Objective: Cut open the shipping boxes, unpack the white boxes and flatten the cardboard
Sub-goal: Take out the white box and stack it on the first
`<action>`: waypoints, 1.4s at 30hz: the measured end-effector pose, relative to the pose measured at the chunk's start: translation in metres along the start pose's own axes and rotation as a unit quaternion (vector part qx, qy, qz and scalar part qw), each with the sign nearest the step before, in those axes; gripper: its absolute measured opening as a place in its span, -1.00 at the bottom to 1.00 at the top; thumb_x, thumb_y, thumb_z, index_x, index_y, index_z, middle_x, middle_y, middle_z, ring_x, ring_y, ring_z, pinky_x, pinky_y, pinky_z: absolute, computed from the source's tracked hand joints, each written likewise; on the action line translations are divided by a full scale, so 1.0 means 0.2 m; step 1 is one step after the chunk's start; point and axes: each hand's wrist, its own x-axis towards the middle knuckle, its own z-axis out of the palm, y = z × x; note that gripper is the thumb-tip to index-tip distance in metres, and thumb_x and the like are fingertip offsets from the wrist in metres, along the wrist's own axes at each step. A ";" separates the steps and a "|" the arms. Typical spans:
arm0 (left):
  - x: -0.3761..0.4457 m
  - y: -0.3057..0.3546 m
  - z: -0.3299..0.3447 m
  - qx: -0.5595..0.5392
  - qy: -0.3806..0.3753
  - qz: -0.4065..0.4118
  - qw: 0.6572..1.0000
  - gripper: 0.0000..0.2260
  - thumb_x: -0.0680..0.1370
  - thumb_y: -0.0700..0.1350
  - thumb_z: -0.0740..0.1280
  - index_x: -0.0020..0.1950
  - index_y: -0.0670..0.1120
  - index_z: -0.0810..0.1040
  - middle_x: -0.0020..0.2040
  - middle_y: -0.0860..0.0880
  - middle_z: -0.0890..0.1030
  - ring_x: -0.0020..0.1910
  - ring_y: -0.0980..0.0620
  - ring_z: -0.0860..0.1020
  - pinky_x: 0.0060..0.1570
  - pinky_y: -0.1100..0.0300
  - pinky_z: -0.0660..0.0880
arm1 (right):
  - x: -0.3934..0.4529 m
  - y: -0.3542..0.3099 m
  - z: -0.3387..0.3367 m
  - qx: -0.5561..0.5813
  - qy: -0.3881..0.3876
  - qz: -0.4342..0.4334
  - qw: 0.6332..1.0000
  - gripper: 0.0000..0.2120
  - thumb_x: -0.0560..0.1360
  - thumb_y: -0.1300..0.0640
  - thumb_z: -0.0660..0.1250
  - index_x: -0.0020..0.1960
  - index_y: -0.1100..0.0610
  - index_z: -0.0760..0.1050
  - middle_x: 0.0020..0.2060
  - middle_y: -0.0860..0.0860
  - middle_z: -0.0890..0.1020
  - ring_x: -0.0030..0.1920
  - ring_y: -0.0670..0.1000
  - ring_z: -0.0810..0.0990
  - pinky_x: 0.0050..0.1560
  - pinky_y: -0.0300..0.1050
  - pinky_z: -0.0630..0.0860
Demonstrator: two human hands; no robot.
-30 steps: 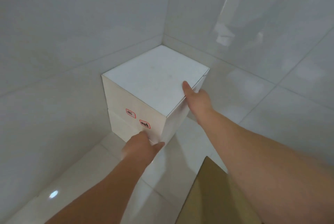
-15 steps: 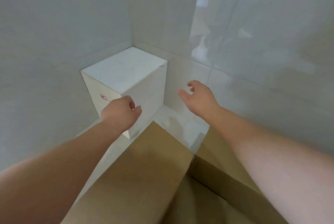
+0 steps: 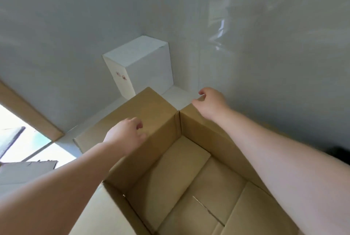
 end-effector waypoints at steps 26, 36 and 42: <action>-0.62 0.28 0.44 -0.076 -0.332 0.276 0.899 -0.53 0.36 0.38 0.33 0.16 0.15 0.51 -0.03 0.22 0.51 -0.06 0.18 0.50 -0.05 0.27 0.44 | -1.22 0.69 -0.01 -0.264 -0.079 0.239 0.931 -0.48 0.54 -0.08 0.25 0.45 0.05 0.28 0.37 0.02 0.32 0.17 0.06 0.48 0.02 -0.11 0.48; -1.03 0.34 0.44 0.182 -0.444 0.453 0.751 -0.50 0.36 0.18 0.49 0.21 0.02 0.50 0.06 0.00 0.60 0.05 -0.10 0.54 0.03 0.06 0.51 | -1.34 0.85 -0.09 -0.403 -0.094 0.350 0.841 -0.49 0.43 0.21 0.19 0.37 0.00 0.29 0.48 0.13 0.10 0.43 0.23 0.07 0.35 0.29 0.19; -1.08 0.31 0.51 0.220 -0.304 0.488 0.788 -0.73 0.50 0.13 0.35 0.04 -0.03 0.59 -0.08 -0.07 0.62 -0.08 -0.16 0.56 -0.13 0.08 0.48 | -1.35 0.91 -0.11 -0.390 -0.061 0.421 0.817 -0.21 0.40 0.30 0.22 0.53 -0.03 -0.03 0.48 0.16 -0.18 0.44 0.40 -0.06 0.37 0.38 0.11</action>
